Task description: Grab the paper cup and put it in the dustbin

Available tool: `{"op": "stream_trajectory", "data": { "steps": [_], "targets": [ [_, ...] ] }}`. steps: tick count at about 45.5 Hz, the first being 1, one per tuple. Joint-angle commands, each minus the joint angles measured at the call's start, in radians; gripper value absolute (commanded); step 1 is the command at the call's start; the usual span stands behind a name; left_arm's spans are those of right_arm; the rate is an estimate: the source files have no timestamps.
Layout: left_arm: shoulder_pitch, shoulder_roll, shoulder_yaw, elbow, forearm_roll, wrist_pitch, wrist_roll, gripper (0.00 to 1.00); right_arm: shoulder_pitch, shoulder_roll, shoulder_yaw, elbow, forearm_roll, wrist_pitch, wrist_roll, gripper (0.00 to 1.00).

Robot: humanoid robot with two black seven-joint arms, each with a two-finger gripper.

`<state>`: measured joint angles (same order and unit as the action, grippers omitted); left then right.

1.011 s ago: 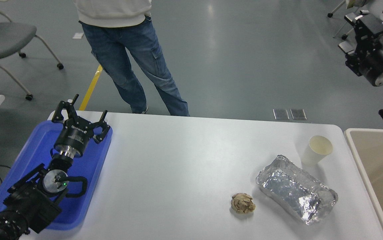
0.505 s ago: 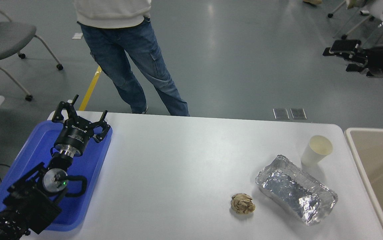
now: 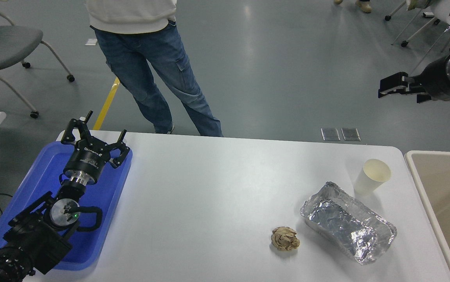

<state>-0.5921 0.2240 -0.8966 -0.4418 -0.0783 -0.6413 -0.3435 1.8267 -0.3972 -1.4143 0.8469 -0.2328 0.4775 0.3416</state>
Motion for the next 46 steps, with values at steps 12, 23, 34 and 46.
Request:
{"op": "stream_trajectory", "data": {
  "steps": [12,23,34,46],
  "targets": [
    [0.000,0.000,0.001,0.000,0.000,0.000,0.000,1.00,-0.248,0.020,0.034,-0.040,0.001,-0.123,-0.006,1.00],
    [0.000,0.000,-0.001,0.000,0.000,0.000,0.000,1.00,-0.383,-0.015,0.084,-0.066,0.000,-0.263,-0.007,1.00],
    [0.000,0.000,-0.001,0.000,0.000,0.000,0.000,1.00,-0.471,-0.017,0.120,-0.109,0.033,-0.338,-0.009,1.00],
    [0.000,0.000,0.001,0.000,0.000,0.000,0.000,1.00,-0.572,-0.015,0.121,-0.155,0.184,-0.410,-0.012,1.00]
  ]
}}
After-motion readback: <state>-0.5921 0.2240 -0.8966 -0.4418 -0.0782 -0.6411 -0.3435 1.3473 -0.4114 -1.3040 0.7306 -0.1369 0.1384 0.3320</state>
